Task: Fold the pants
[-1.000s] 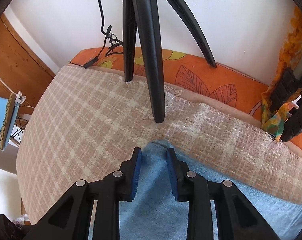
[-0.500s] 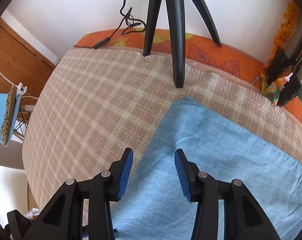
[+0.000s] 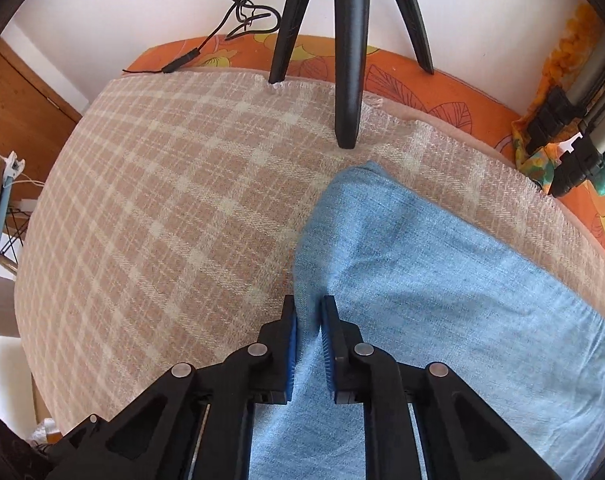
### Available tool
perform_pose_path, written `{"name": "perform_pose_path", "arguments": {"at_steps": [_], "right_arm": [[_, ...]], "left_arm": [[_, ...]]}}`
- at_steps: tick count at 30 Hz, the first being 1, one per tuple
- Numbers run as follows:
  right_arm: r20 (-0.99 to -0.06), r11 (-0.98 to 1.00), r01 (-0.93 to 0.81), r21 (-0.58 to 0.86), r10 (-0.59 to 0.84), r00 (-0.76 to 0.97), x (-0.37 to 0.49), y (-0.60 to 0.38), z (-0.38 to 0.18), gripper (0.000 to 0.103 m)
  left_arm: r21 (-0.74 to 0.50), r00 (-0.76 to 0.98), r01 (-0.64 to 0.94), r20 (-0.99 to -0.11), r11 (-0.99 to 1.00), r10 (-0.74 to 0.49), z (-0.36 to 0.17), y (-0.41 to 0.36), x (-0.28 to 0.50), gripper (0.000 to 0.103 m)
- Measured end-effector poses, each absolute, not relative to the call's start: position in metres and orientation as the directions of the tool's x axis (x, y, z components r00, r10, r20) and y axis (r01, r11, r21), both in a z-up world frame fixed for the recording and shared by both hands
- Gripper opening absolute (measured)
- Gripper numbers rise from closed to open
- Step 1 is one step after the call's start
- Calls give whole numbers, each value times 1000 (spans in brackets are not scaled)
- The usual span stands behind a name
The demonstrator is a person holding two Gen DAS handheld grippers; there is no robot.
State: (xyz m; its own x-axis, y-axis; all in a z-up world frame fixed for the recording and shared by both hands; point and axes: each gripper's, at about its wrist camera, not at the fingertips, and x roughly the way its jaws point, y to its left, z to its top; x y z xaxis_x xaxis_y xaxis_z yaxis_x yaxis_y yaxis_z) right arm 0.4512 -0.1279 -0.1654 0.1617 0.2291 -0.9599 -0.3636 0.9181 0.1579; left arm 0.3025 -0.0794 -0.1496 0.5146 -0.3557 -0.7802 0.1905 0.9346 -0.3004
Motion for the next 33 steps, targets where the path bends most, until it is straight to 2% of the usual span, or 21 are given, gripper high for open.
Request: {"name": "perform_pose_path", "arguments": {"at_steps": [3, 5, 7, 10, 19, 27, 33], "right_arm": [[-946, 917, -345, 200, 272, 176, 449, -139, -160, 6], [-936, 917, -329, 227, 299, 185, 449, -145, -155, 6], [-927, 914, -320, 248, 320, 195, 446, -157, -149, 5], [-912, 910, -315, 269, 346, 221, 443, -163, -139, 5], [-833, 871, -293, 395, 474, 284, 429, -199, -105, 4], [-773, 840, -303, 450, 537, 338, 422, -222, -77, 4], [-731, 827, -291, 480, 561, 389, 414, -266, -55, 4]], "left_arm": [[-317, 514, 193, -773, 929, -371, -152, -82, 306, 53], [-326, 521, 199, -763, 924, -382, -150, -85, 304, 37], [-324, 528, 211, -756, 922, -387, -147, -89, 302, 16], [-298, 565, 231, -733, 926, -377, -138, -97, 295, 10], [-301, 608, 303, -669, 904, -427, -101, -106, 279, 9], [-258, 641, 379, -619, 889, -453, -63, -139, 266, 8], [-274, 641, 425, -582, 863, -500, -42, -171, 263, 8]]}}
